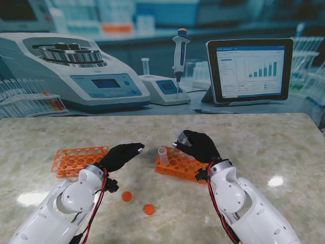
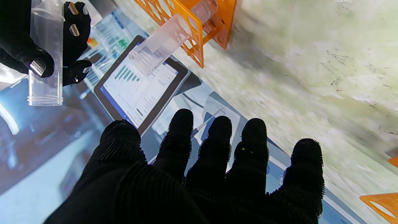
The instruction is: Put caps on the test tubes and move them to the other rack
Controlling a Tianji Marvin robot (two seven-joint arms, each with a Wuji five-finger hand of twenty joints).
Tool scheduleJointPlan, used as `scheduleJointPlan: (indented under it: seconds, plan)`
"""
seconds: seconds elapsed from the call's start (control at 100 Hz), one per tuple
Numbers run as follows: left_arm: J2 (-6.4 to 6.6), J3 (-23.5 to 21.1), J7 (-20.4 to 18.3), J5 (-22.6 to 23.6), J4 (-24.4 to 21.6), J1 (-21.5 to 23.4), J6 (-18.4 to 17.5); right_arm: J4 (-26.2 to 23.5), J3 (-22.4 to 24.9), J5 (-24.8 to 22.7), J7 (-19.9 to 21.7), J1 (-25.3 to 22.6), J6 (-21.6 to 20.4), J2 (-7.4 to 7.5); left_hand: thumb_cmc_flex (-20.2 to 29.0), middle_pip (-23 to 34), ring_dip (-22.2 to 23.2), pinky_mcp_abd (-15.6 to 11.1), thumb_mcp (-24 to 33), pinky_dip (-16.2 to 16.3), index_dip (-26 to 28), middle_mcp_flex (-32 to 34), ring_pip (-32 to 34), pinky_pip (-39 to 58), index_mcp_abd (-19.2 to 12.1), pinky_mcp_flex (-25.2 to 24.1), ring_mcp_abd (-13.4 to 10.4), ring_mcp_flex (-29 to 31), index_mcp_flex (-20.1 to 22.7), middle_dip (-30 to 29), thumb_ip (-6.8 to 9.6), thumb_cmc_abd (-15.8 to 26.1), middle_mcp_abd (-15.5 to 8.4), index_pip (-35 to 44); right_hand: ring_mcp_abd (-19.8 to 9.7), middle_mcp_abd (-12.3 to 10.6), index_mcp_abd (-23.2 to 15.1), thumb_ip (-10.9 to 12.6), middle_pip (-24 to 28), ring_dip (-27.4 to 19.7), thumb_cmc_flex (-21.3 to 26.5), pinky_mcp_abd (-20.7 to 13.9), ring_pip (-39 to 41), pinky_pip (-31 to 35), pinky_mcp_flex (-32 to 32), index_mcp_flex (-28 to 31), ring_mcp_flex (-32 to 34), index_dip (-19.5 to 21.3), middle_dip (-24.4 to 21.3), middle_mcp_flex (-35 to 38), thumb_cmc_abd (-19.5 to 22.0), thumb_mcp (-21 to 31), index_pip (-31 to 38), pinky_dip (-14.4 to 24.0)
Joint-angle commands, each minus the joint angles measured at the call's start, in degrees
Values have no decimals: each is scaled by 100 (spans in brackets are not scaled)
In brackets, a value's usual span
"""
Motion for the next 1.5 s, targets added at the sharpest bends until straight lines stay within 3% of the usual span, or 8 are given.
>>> scheduleJointPlan:
  seconds: [0.0, 0.23, 0.65, 0.76, 0.98, 1.19, 1.3, 1.49]
  plan:
    - [9, 2, -32, -3, -42, 16, 23, 14, -38, 37, -22, -25, -40, -48, -43, 24, -40, -143, -94, 13, -19, -103, -58, -208, -27, -68, -176, -78, 6, -69, 38, 158, -179, -42, -515, -284, -928, 130, 188, 138, 994, 44, 605, 336, 210, 163, 366, 93, 139, 28, 786, 829, 125, 335]
    - [10, 21, -51, -26, -10, -4, 9, 60, -44, 107, -70, -20, -205, -68, -33, 31, -31, -140, -92, 15, -18, -86, -48, -201, -25, -59, -168, -64, 9, -58, 39, 159, -170, -40, -531, -314, -917, 177, 428, 131, 1044, -120, 995, 1155, 507, 126, 353, 350, 287, -5, 909, 555, 135, 1278]
    - [10, 37, -58, -41, 22, -20, -11, 24, -16, 441, 156, -48, -374, -62, -11, 36, -13, -132, -90, 24, -17, -66, -32, -180, -24, -50, -164, -35, 10, -41, 41, 166, -168, -38, -918, -416, -784, 152, 850, 579, 558, -208, 1822, 1234, 748, 339, 371, 1169, 368, 285, 705, 368, 479, 1885]
    - [9, 45, -59, -40, 32, -28, -12, 28, -13, 363, 102, -52, -404, -62, -4, 37, -7, -134, -90, 27, -16, -63, -27, -170, -20, -43, -169, -28, 13, -38, 41, 165, -171, -36, -863, -475, -897, 92, 396, 297, 511, -257, 1104, 640, 728, 417, 367, 1245, 30, 380, 594, 736, 463, 1609]
    - [9, 50, -61, -40, 39, -33, -10, -49, 51, 316, 141, -108, -431, -38, 3, 40, 3, -132, -93, 34, -16, -51, -21, -153, -17, -46, -162, -17, 13, -31, 42, 167, -167, -35, -336, -121, -1070, 46, -1028, -513, 796, -186, -686, -31, 497, 333, 320, 866, -1273, 529, 385, 1276, 476, 708]
    - [11, 49, -66, -40, 42, -35, -15, -84, 95, 375, 324, -121, -512, 1, 12, 41, 12, -128, -91, 33, -15, -48, -17, -147, -18, -53, -155, -13, 15, -26, 43, 165, -165, -34, -251, 7, -1180, 48, -1558, -957, 931, -170, -1471, -380, 289, 305, 313, 802, -1827, 586, 326, 1545, 377, 248]
    - [11, 63, -70, -39, 45, -48, -17, -101, 104, 448, 335, -137, -539, -7, 9, 48, 20, -133, -93, 33, -15, -33, -8, -143, -25, -52, -165, 5, 15, -20, 43, 169, -169, -34, -409, -187, -1229, 33, -944, -568, 933, -201, -896, -74, 422, 251, 312, 956, -1394, 443, 413, 1532, 323, 253]
    - [10, 83, -77, -45, 32, -68, 10, -109, 124, 617, 428, -154, -554, -7, 9, 49, 32, -132, -93, 34, -14, -34, -1, -136, -23, -52, -164, 14, 12, -13, 43, 174, -169, -34, -732, -369, -1025, 104, 215, 431, 945, -230, 949, 930, 752, 54, 357, 814, -259, 328, 597, 944, 362, 1314]
